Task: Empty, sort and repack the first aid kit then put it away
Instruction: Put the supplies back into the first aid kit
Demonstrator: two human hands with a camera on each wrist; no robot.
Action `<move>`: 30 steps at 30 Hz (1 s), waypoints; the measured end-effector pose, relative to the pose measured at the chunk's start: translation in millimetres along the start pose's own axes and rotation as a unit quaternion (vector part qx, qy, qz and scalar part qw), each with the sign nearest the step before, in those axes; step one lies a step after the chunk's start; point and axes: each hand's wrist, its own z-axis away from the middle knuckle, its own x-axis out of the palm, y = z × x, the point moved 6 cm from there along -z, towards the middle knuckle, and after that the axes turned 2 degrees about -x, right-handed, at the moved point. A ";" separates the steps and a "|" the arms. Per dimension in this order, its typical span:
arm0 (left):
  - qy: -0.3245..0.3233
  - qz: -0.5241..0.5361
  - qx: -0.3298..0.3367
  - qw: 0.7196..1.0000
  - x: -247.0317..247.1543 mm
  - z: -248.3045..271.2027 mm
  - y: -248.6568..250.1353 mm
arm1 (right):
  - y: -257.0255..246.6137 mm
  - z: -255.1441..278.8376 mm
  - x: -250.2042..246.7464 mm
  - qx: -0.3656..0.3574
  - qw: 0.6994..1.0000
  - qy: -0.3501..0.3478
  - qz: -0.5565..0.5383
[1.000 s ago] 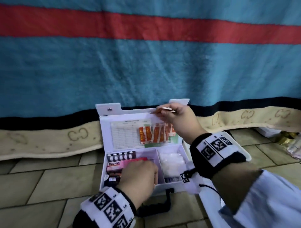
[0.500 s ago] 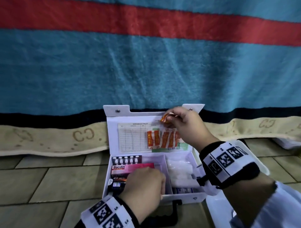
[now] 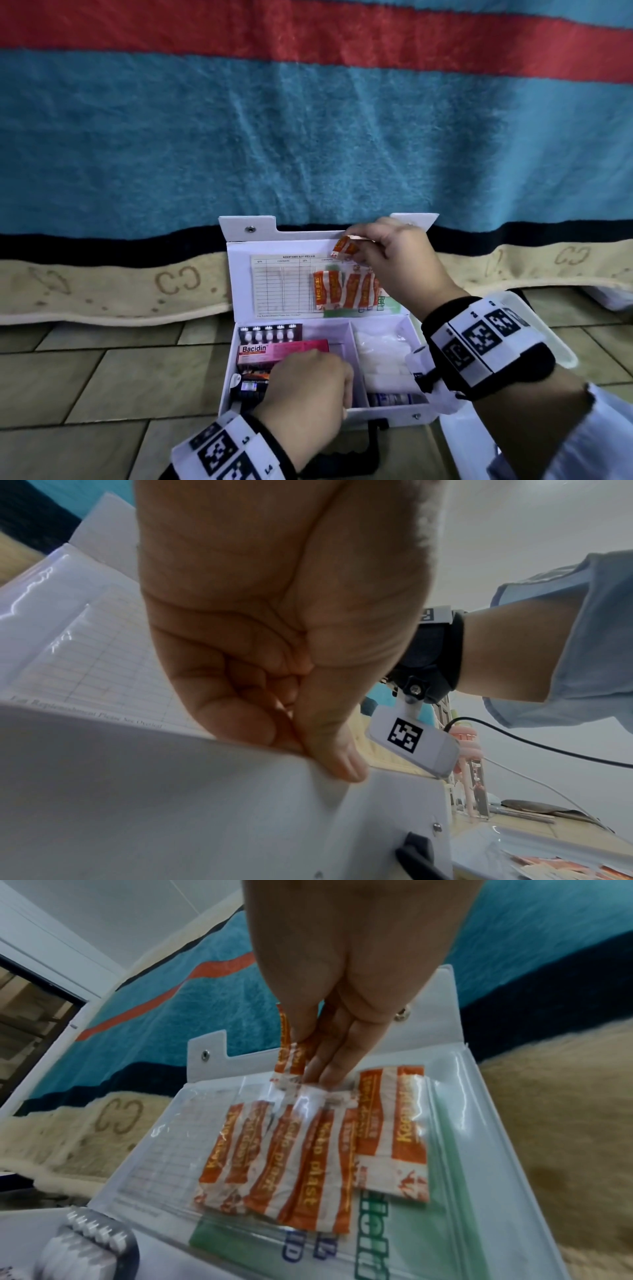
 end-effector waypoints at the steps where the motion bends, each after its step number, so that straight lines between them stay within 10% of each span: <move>1: 0.002 0.001 0.001 1.000 -0.2 0.4 0.1 | -1.3 -0.1 0.0 -0.004 1.000 -0.005 0.006; 12: 0.002 -0.007 -0.012 1.000 1.6 -2.4 -1.7 | -9.8 10.9 23.3 0.056 0.962 -0.221 0.150; 21: 0.003 -0.027 -0.014 1.000 2.7 -3.7 -2.8 | -13.8 -2.4 17.0 0.049 0.978 -0.140 0.146; 30: -0.012 -0.018 -0.022 1.000 4.7 -4.3 -4.7 | -25.9 0.5 24.2 0.006 0.944 -0.239 0.227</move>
